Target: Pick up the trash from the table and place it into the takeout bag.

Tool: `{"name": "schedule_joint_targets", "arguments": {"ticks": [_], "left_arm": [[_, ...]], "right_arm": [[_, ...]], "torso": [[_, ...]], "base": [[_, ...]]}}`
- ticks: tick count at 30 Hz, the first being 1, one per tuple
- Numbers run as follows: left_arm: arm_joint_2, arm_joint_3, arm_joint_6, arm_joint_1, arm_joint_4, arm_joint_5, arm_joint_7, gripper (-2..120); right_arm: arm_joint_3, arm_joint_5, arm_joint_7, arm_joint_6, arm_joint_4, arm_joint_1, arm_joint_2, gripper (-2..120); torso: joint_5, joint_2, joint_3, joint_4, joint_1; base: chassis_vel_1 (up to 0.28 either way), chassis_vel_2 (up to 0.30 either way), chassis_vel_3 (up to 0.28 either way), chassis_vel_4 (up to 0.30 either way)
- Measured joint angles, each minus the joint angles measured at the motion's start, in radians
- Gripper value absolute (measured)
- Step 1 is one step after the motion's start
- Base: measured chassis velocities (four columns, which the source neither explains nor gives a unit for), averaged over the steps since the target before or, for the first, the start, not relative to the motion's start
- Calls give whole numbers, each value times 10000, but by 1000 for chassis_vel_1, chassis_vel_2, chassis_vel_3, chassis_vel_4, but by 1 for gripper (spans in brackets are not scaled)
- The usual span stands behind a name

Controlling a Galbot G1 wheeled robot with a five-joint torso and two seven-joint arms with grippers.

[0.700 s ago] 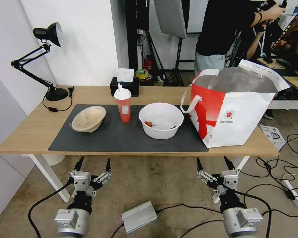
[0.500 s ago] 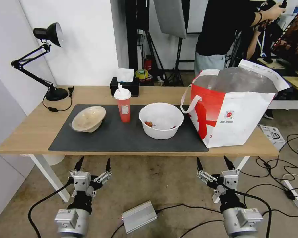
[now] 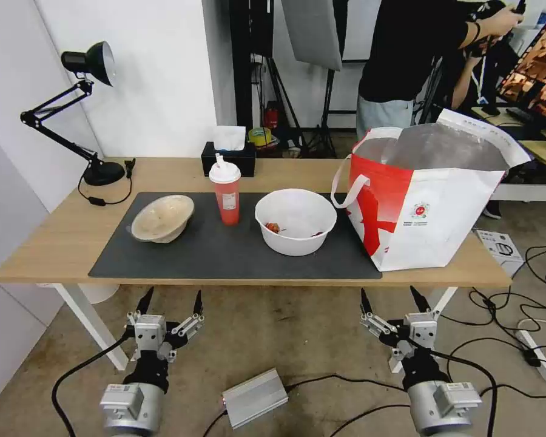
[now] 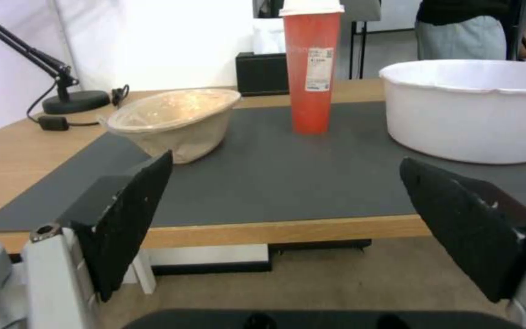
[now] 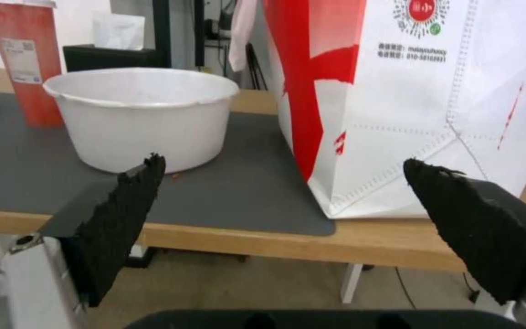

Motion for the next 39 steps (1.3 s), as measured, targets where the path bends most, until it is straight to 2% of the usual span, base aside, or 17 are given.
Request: {"name": "schedule_joint_targets", "arguments": {"ticks": [3,5,7,8,9,11,13,14,16,17,23,30,39], "left_arm": [[60,100,-12,8,-79,-29,-228,100],[75,122,-17,10,-98,-37,-271,100],[180,311,-87,25,-255,-104,-627,100],[180,311,-87,25,-255,-104,-627,100],[307,530,-168,48,-421,-185,-1046,100],[524,896,-308,87,-716,-320,-1768,100],[737,1266,-451,125,-1004,-460,-2495,100],[737,1266,-451,125,-1004,-460,-2495,100],[977,1679,-627,169,-1340,-611,-3304,100],[1010,1739,-871,179,-1353,-648,-3368,100],[1026,1737,-1274,224,-1298,-698,-3226,100],[1027,1731,-1331,269,-1223,-703,-3157,100],[1065,1825,-1307,301,-1095,-752,-3096,100]], "right_arm": [[-246,142,506,-121,467,-51,-718,100],[-269,156,552,-135,509,-57,-785,100],[-433,256,878,-226,816,-96,-1277,100],[-433,256,878,-226,816,-96,-1277,100],[-398,239,824,-191,837,-85,-1540,100],[-441,240,852,-179,851,-96,-1726,100],[-651,307,1210,-155,1252,-140,-2258,100],[-651,307,1210,-155,1252,-140,-2258,100],[-1007,431,1816,-131,1857,-226,-3160,100],[-1117,478,2015,-125,1985,-254,-3440,100],[-1349,522,2062,-39,2004,-271,-3469,100],[-1543,550,1911,7,1771,-258,-3313,100],[-1249,1258,1475,35,1697,-22,-3623,100]], "torso": [[-3,0,0,0,0],[-3,0,0,1,0],[-2,0,0,1,0],[-2,0,0,1,0],[-8,0,-1,3,0],[9,-1,1,-3,0],[-3,0,1,-1,1],[-3,0,1,-1,1],[-2,0,1,1,1],[-3,0,1,2,1],[-2,0,1,1,1],[-2,1,1,1,1],[-1,0,-1,1,1]], "base": [[0,0,0,0],[0,0,0,0],[0,0,0,0],[0,0,0,0],[0,0,0,0],[0,0,0,0],[0,0,0,0],[0,0,0,0],[0,0,0,0],[0,0,0,0],[0,0,0,0],[0,0,0,0],[0,0,0,0]]}}
